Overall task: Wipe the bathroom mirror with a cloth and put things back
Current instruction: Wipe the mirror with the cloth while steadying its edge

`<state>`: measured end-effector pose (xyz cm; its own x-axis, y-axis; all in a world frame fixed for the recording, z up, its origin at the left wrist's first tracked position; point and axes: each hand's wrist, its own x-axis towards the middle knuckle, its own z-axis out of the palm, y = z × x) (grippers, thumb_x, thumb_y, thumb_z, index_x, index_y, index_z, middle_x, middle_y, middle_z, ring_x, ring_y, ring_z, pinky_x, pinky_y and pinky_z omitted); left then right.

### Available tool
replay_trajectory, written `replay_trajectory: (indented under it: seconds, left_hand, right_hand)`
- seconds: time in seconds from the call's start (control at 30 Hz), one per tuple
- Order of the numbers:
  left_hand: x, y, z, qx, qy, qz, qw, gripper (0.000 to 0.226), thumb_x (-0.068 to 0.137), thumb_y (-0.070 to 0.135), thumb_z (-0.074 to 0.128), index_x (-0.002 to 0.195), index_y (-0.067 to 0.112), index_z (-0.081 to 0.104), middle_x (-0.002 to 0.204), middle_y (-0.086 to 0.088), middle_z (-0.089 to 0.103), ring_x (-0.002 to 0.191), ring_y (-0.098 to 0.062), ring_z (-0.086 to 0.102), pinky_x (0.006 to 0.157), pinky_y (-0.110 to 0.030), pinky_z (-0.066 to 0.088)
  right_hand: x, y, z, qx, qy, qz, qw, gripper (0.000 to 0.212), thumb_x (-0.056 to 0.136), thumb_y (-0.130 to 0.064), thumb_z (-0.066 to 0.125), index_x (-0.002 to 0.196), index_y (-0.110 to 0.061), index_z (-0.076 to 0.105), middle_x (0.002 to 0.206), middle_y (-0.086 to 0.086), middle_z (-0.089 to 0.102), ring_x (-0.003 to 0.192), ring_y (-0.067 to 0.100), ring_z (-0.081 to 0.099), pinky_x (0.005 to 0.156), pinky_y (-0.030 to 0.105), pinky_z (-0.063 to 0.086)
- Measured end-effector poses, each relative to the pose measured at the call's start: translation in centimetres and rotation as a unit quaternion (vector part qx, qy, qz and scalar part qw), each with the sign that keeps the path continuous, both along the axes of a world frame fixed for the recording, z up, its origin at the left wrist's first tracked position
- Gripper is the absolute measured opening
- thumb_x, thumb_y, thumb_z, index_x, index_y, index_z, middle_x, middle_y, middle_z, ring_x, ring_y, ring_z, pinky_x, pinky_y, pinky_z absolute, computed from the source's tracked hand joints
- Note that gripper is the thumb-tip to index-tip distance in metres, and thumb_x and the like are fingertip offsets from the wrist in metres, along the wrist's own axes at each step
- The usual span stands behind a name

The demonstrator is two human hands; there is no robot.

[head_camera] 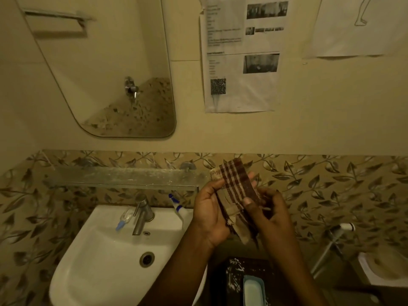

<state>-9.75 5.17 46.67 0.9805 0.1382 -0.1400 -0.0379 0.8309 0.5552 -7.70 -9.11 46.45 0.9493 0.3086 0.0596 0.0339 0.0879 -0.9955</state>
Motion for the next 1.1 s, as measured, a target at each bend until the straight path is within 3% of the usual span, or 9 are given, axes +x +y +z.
replay_trajectory:
  seconds: [0.1,0.3,0.43,0.6,0.7,0.8,0.9,0.97,1.1]
  left_hand:
    - [-0.4,0.5,0.6,0.035,0.004,0.015,0.999,0.061,0.099,0.034,0.041,0.146,0.0,0.058,0.15,-0.022,0.059,0.144,-0.034,0.054,0.122,-0.052,0.039]
    - [-1.9,1.6,1.4,0.091,-0.005,0.018,0.996,0.053,0.093,0.032,0.068,0.137,0.002,0.069,0.145,-0.022,0.063,0.14,-0.039,0.056,0.123,-0.056,0.039]
    - [-2.8,2.9,2.2,0.065,-0.004,0.047,0.997,0.049,0.099,0.03,0.063,0.139,0.003,0.067,0.146,-0.019,0.063,0.139,-0.036,0.059,0.123,-0.053,0.04]
    - [-3.6,4.9,4.5,0.0,-0.021,0.1,0.995,0.052,0.096,0.031,0.064,0.138,0.001,0.068,0.141,-0.023,0.067,0.116,-0.036,0.073,0.108,-0.05,0.054]
    - [-3.9,6.7,6.1,-0.021,-0.021,0.139,0.99,0.053,0.095,0.035,0.063,0.134,0.0,0.07,0.137,-0.023,0.069,0.109,-0.038,0.076,0.097,-0.05,0.061]
    - [-4.2,9.0,8.3,-0.042,-0.026,0.183,0.982,0.054,0.097,0.041,0.059,0.132,0.002,0.072,0.132,-0.024,0.071,0.109,-0.039,0.076,0.087,-0.049,0.063]
    - [-4.4,11.5,10.4,-0.027,-0.02,0.24,0.97,0.049,0.099,0.04,0.059,0.132,0.006,0.072,0.131,-0.024,0.071,0.107,-0.039,0.073,0.094,-0.05,0.058]
    - [-4.6,12.7,11.8,0.004,-0.023,0.263,0.965,0.046,0.095,0.037,0.063,0.129,0.007,0.074,0.125,-0.021,0.075,0.099,-0.038,0.072,0.097,-0.05,0.055]
    - [-4.9,14.9,14.2,0.053,-0.041,0.293,0.954,0.045,0.08,0.028,0.071,0.12,0.008,0.076,0.109,-0.018,0.079,0.088,-0.035,0.078,0.092,-0.05,0.059]
  right_hand:
    - [-0.1,0.7,-0.5,0.033,0.011,0.019,0.999,0.015,0.1,-0.015,0.074,0.115,-0.02,0.074,0.108,0.003,0.083,0.093,0.016,0.082,0.071,0.027,0.066]
    - [0.1,2.8,0.2,0.106,0.023,0.02,0.994,0.019,0.1,-0.006,0.072,0.119,-0.006,0.074,0.107,0.009,0.084,0.096,0.026,0.083,0.074,0.031,0.067]
    - [-0.1,5.1,1.3,0.112,0.019,0.04,0.993,0.023,0.095,-0.01,0.076,0.118,-0.009,0.076,0.11,0.008,0.084,0.101,0.027,0.082,0.083,0.04,0.067]
    - [-0.5,9.1,2.8,0.108,-0.016,0.047,0.993,0.019,0.099,-0.006,0.076,0.117,-0.011,0.076,0.105,0.003,0.085,0.095,0.021,0.083,0.075,0.029,0.066]
    - [0.0,11.4,3.8,0.093,-0.035,0.064,0.993,0.009,0.103,-0.014,0.073,0.111,-0.016,0.077,0.1,0.002,0.084,0.091,0.023,0.082,0.074,0.033,0.067]
    - [1.5,13.5,5.6,0.056,-0.124,0.042,0.99,0.008,0.107,-0.021,0.069,0.107,-0.028,0.073,0.103,0.002,0.079,0.095,0.02,0.076,0.08,0.034,0.064]
    - [3.1,15.5,9.0,0.003,-0.284,0.014,0.959,0.015,0.11,-0.028,0.065,0.122,-0.036,0.064,0.127,-0.008,0.068,0.115,0.008,0.066,0.1,0.031,0.057]
    - [4.6,17.1,11.8,-0.036,-0.4,-0.013,0.916,0.039,0.111,-0.039,0.057,0.148,-0.027,0.057,0.152,-0.004,0.055,0.143,0.007,0.047,0.122,0.036,0.04]
    - [9.0,19.9,18.3,-0.131,-0.569,-0.087,0.807,0.075,0.11,-0.047,0.046,0.173,-0.013,0.025,0.183,0.007,0.007,0.17,0.028,0.007,0.135,0.049,0.005]
